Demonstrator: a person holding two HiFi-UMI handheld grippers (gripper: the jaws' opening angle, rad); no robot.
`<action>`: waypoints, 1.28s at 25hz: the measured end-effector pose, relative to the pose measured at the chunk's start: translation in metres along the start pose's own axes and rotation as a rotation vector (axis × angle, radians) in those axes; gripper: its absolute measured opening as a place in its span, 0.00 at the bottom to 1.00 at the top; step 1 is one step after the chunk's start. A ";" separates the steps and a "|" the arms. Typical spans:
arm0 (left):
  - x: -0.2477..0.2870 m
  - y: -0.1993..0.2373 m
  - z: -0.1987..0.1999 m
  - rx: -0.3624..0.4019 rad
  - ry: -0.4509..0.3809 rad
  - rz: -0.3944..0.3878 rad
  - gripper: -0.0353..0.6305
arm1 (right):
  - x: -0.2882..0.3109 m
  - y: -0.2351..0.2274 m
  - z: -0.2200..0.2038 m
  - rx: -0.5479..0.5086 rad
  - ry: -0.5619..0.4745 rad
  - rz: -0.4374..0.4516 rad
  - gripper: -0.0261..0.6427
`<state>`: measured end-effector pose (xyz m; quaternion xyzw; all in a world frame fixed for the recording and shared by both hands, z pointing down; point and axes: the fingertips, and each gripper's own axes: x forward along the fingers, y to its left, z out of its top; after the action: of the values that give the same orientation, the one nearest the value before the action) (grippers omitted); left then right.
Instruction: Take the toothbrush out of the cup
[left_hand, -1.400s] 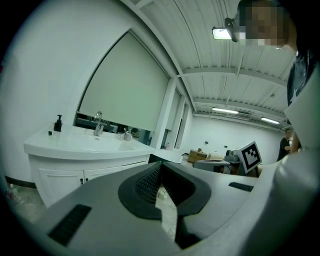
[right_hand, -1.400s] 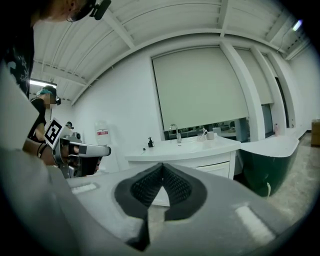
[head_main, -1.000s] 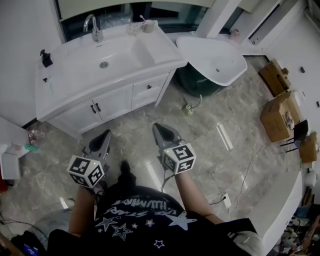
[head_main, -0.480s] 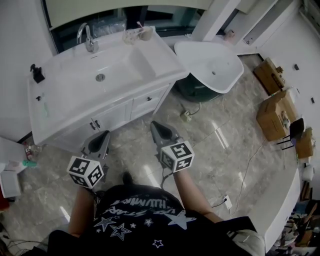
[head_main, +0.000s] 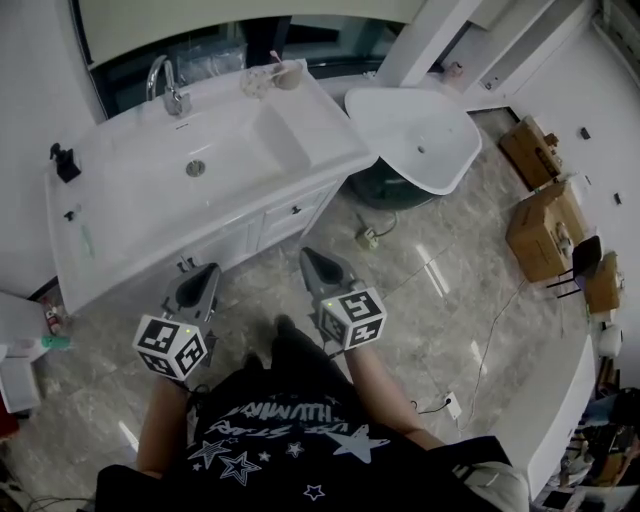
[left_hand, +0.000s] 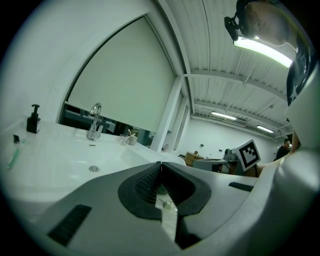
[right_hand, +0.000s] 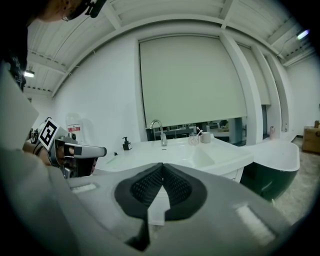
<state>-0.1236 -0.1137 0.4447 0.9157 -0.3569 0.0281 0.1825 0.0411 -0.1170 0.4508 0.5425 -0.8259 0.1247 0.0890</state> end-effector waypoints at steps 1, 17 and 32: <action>0.003 0.003 0.000 -0.003 0.003 0.002 0.07 | 0.002 -0.004 0.001 0.001 0.000 -0.005 0.04; 0.102 0.077 0.058 0.039 -0.030 0.131 0.07 | 0.136 -0.102 0.055 0.034 -0.046 0.068 0.04; 0.221 0.150 0.113 0.035 -0.012 0.200 0.07 | 0.263 -0.204 0.104 0.070 -0.035 0.113 0.04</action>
<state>-0.0680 -0.3978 0.4272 0.8787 -0.4470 0.0470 0.1606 0.1231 -0.4558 0.4483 0.5001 -0.8517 0.1490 0.0485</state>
